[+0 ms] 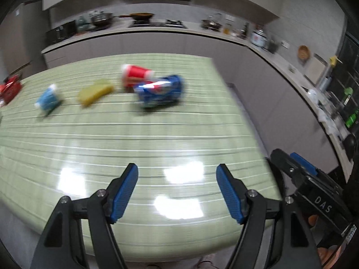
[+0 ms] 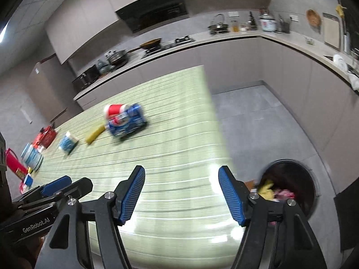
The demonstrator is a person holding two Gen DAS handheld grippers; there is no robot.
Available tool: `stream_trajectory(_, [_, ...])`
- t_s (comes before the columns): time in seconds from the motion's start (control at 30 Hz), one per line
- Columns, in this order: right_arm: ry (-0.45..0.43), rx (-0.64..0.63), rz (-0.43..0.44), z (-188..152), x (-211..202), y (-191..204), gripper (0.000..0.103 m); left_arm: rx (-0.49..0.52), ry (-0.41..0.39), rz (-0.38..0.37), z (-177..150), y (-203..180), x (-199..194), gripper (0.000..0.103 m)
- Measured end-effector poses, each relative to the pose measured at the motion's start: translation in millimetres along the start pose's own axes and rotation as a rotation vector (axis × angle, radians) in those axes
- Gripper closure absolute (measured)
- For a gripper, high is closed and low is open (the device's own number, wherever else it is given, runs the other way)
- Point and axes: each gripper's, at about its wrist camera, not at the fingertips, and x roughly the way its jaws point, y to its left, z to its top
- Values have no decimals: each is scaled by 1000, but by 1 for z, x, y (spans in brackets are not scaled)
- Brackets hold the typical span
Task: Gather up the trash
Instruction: 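Move both tools back over the island toward the cup and sponge, then grasp the blue paper cup with the left tool while the right tool grasps the yellow sponge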
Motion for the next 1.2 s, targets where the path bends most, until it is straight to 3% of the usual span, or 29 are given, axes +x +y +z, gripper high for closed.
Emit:
stream_trajectory(0.3, [57, -33, 56, -23, 42, 108, 33, -60, 11, 81, 2, 101, -2, 29])
stream_trajectory(0.57, [90, -112, 117, -2, 81, 153, 33, -173, 8, 155, 12, 162, 9, 29])
stream_trajectory(0.8, [113, -130, 214, 24, 126, 179, 33, -186, 20, 238, 34, 194, 26, 29])
stream_trajectory(1.03, [149, -143, 226, 32, 160, 208, 33, -187, 40, 233, 55, 229, 43, 29])
stream_trajectory(1.2, [134, -108, 186, 39, 181, 233, 30, -154, 72, 168, 75, 262, 64, 29])
